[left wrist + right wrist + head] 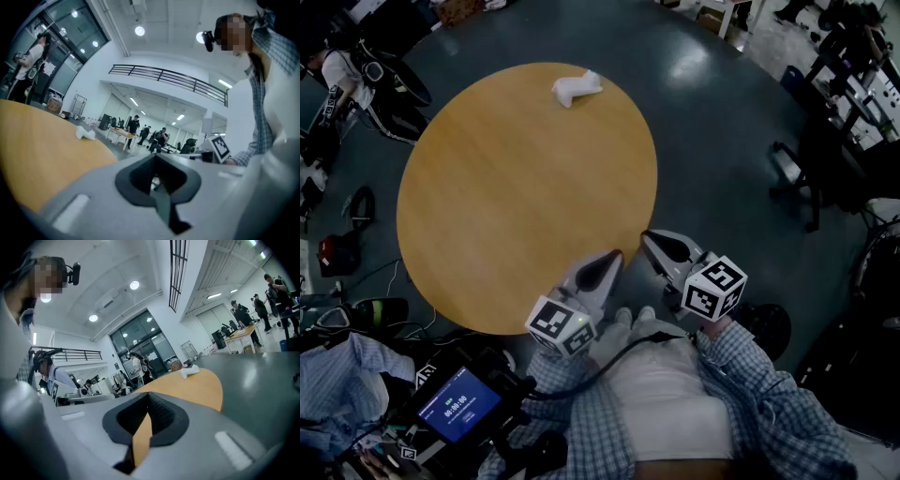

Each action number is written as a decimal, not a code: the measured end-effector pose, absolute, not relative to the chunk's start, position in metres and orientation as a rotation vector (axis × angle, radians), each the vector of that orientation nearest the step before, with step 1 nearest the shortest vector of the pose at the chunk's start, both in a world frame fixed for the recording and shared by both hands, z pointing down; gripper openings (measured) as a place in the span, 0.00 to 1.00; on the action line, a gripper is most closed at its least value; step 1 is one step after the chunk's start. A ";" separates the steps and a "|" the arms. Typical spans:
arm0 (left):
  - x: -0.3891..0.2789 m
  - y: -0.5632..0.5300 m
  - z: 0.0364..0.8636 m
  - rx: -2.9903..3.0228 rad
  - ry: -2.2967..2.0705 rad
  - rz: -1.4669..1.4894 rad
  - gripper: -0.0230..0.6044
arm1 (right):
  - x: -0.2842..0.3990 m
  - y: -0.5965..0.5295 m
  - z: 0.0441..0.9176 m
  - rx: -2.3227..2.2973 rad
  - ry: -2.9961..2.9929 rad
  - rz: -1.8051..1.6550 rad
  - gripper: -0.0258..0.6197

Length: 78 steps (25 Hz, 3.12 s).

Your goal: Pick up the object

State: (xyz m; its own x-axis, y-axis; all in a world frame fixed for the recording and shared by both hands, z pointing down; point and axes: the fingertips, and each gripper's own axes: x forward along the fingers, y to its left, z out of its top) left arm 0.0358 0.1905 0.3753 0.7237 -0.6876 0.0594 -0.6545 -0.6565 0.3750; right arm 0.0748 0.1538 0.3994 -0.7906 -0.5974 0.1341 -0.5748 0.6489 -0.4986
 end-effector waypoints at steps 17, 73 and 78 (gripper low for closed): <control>0.039 0.187 0.372 2.543 -1.041 -0.122 0.03 | 0.078 0.149 0.399 -1.016 2.799 -0.841 0.04; 0.011 0.018 0.412 2.335 -1.337 -0.182 0.03 | 0.080 -0.049 0.428 -0.896 3.032 -0.762 0.04; 0.013 0.000 0.413 2.297 -1.350 -0.181 0.03 | 0.076 -0.088 0.428 -0.878 3.130 -0.683 0.04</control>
